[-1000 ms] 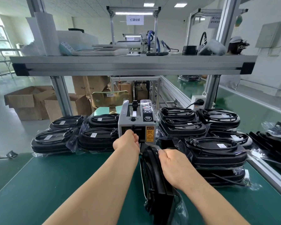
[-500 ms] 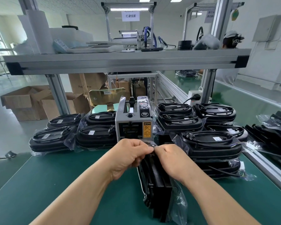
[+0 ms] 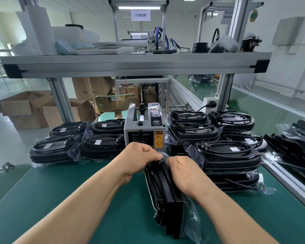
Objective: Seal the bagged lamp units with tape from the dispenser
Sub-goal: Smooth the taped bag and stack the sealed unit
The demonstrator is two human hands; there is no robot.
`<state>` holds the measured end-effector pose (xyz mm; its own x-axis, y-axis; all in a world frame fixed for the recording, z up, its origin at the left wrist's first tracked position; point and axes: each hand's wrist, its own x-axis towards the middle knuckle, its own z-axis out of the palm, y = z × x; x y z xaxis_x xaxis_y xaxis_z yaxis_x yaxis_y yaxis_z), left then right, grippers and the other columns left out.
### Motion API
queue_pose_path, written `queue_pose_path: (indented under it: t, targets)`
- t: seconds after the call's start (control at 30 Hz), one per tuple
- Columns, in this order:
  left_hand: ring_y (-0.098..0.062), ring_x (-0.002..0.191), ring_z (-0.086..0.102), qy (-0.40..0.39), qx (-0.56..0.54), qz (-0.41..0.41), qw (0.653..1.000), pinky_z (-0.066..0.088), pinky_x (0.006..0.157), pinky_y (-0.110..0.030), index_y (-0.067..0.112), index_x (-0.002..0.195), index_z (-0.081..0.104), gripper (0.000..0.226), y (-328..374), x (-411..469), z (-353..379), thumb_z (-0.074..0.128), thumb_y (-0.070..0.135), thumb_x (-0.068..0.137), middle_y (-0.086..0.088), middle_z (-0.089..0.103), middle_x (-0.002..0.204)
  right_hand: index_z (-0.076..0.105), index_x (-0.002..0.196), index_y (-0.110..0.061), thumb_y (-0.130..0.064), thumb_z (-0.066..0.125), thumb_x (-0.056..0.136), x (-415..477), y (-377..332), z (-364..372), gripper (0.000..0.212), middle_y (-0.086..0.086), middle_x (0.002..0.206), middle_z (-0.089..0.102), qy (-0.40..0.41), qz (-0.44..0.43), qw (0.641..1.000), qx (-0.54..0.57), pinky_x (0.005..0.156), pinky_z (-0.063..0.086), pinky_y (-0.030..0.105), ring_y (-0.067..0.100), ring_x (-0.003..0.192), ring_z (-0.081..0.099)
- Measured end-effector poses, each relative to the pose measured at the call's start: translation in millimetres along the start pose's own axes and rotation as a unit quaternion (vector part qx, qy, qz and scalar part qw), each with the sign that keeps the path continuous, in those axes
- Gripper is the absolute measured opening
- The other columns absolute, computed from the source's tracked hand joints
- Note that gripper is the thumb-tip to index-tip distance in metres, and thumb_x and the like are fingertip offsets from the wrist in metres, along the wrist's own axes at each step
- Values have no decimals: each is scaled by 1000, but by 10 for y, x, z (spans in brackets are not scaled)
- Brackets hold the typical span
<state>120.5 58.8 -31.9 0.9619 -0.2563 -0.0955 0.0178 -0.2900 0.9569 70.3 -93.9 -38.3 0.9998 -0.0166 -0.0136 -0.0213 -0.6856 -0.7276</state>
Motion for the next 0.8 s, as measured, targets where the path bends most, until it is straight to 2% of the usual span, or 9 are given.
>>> queue_pose_path:
  t: [0.1,0.17,0.2,0.33,0.53,0.8]
  targets:
    - [3,40,46,18,-21,16,999,36,42,-9,19,54,64,33,-51,3,31,76,13,84,12,56,49,43,73,-13,-16,31,105,4,-14,9,35,1,76,46,-13,-22,999,-41,55,32,13,16,69,41]
    - [6,40,48,25,-27,23,999,36,42,-6,19,54,62,34,-72,-3,45,75,12,84,14,58,49,42,91,-11,-12,26,107,6,-43,15,23,9,93,44,-17,-35,996,-85,75,32,25,19,86,39]
    - [6,39,48,28,-28,25,999,36,42,-5,19,53,62,34,-80,-4,48,75,12,84,14,58,49,41,95,-11,-11,26,108,7,-53,17,20,10,96,43,-16,-42,994,-99,78,29,28,20,89,38]
    - [5,39,46,38,-38,31,998,35,42,-6,19,53,61,34,-102,-1,67,76,14,83,13,56,49,39,98,-12,-10,26,107,18,-57,6,17,9,98,41,-39,-77,979,-184,78,27,29,20,91,36]
    - [6,41,48,42,-42,35,998,36,42,-6,18,54,62,33,-120,4,74,77,13,83,11,59,53,37,99,-13,-9,26,107,22,-46,3,14,9,100,39,-48,-96,970,-219,78,26,29,19,92,35]
    - [4,46,53,61,-8,58,996,41,46,-9,16,59,66,26,-130,-18,84,80,16,80,11,61,53,39,99,-12,-8,27,107,3,-51,3,16,10,99,40,-54,-98,975,-192,78,26,29,20,92,35]
